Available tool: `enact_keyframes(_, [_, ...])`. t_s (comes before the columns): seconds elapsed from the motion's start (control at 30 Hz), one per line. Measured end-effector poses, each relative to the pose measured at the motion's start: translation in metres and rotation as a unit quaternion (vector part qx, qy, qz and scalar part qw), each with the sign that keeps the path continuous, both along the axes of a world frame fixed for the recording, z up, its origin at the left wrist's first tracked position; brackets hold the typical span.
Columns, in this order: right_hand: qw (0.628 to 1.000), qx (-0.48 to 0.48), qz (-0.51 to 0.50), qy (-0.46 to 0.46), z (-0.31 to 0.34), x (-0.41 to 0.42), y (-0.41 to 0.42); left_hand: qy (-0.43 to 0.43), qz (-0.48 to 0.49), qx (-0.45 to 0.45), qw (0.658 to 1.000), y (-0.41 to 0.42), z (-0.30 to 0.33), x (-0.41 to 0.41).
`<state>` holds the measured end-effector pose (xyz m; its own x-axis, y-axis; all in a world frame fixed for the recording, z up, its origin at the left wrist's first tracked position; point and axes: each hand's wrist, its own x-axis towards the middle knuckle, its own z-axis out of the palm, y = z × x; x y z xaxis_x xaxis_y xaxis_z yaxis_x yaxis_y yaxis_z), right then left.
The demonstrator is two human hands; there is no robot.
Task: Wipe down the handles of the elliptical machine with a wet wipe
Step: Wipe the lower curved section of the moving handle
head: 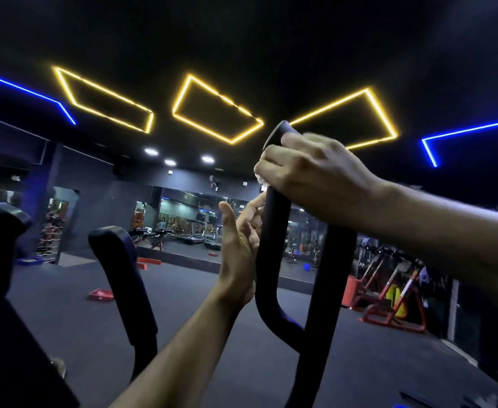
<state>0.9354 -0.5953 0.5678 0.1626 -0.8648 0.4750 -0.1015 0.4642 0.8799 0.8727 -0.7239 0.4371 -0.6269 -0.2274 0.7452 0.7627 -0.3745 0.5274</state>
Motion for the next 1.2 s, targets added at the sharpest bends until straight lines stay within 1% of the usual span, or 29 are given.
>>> enact_keyframes(0.1, [0.997,-0.041,-0.027,-0.054,-0.019,0.000,-0.005,-0.001,-0.007,0.005,1.000,0.000,0.000,-0.003])
enact_keyframes(0.17, [0.995,-0.053,-0.018,-0.076,-0.032,0.001,-0.008,0.002,-0.019,0.017,1.000,-0.003,-0.001,-0.003])
enact_keyframes(0.27, [0.995,-0.036,-0.011,-0.095,-0.054,-0.005,-0.009,-0.011,-0.079,0.051,0.996,-0.010,0.001,-0.001])
enact_keyframes(0.33, [0.992,-0.011,-0.023,-0.123,-0.076,-0.014,-0.009,-0.039,-0.105,0.088,0.990,-0.015,0.001,0.000])
enact_keyframes(0.4, [0.988,0.008,-0.050,-0.148,-0.096,-0.021,-0.010,-0.049,-0.117,0.102,0.987,-0.018,0.001,0.000])
enact_keyframes(0.5, [0.987,0.018,-0.063,-0.146,-0.102,-0.023,-0.008,-0.057,-0.125,0.091,0.986,-0.019,-0.003,-0.003])
enact_keyframes(0.57, [0.987,0.008,-0.035,-0.155,-0.083,-0.019,-0.008,-0.051,-0.138,0.084,0.986,-0.018,-0.002,-0.002])
enact_keyframes(0.63, [0.991,-0.023,-0.029,-0.129,-0.058,-0.013,-0.008,-0.049,-0.150,0.080,0.984,-0.015,-0.001,-0.003])
enact_keyframes(0.7, [0.992,-0.070,-0.023,-0.106,-0.037,-0.004,-0.008,-0.051,-0.134,0.081,0.986,-0.015,0.001,-0.005])
enact_keyframes(0.8, [0.991,-0.106,-0.017,-0.083,-0.028,0.001,-0.009,-0.049,-0.134,0.076,0.987,-0.016,0.001,-0.009])
enact_keyframes(0.93, [0.992,-0.096,-0.036,-0.071,-0.049,-0.007,-0.014,-0.036,-0.156,0.074,0.984,-0.015,0.000,-0.003])
enact_keyframes(1.0, [0.994,-0.072,-0.047,-0.065,-0.067,-0.015,-0.015,-0.036,-0.159,0.069,0.984,-0.016,-0.001,-0.003])
enact_keyframes(1.1, [0.994,-0.034,-0.028,-0.100,-0.094,-0.025,-0.010,-0.030,-0.141,0.050,0.988,-0.021,-0.004,-0.008])
enact_keyframes(1.2, [0.990,-0.007,-0.046,-0.132,-0.120,-0.035,-0.008,-0.046,-0.115,0.036,0.992,-0.023,-0.008,-0.012])
